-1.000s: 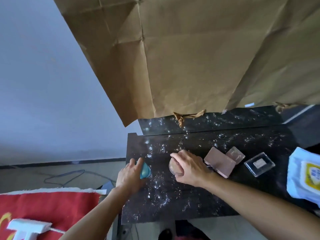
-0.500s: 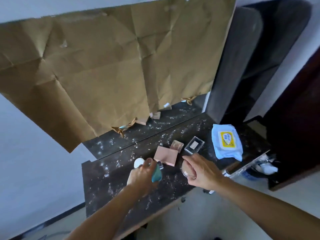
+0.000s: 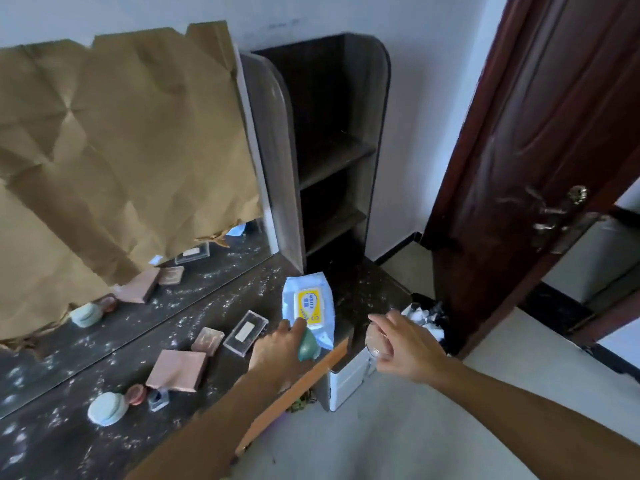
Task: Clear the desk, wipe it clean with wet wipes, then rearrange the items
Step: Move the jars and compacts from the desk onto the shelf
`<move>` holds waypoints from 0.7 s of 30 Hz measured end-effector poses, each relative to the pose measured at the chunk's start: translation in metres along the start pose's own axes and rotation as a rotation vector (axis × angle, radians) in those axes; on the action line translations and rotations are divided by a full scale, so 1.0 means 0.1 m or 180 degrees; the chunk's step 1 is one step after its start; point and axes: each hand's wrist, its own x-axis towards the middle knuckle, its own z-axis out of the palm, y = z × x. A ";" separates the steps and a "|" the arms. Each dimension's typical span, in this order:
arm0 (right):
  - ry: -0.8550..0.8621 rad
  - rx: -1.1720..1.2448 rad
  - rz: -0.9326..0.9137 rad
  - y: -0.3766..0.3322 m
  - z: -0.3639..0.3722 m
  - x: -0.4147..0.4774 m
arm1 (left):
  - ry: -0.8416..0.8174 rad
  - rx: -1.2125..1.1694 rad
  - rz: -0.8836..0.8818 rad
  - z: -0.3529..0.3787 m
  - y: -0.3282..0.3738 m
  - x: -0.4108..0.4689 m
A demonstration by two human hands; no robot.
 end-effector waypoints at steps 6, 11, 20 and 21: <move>-0.0074 -0.0065 0.0064 0.75 -0.23 0.34 | 0.0020 0.0041 0.0065 0.02 0.53 0.66; -0.0070 -0.0126 -0.0025 1.14 -0.34 0.99 | 0.0006 -0.0019 -0.0008 0.10 0.63 1.39; -0.0012 -0.0136 -0.0321 1.49 -0.77 2.40 | -0.0015 -0.0182 -0.0386 0.07 0.68 2.58; -0.0031 -0.0134 -0.0372 1.48 -0.80 2.54 | -0.0038 -0.0189 -0.0423 0.07 0.67 2.63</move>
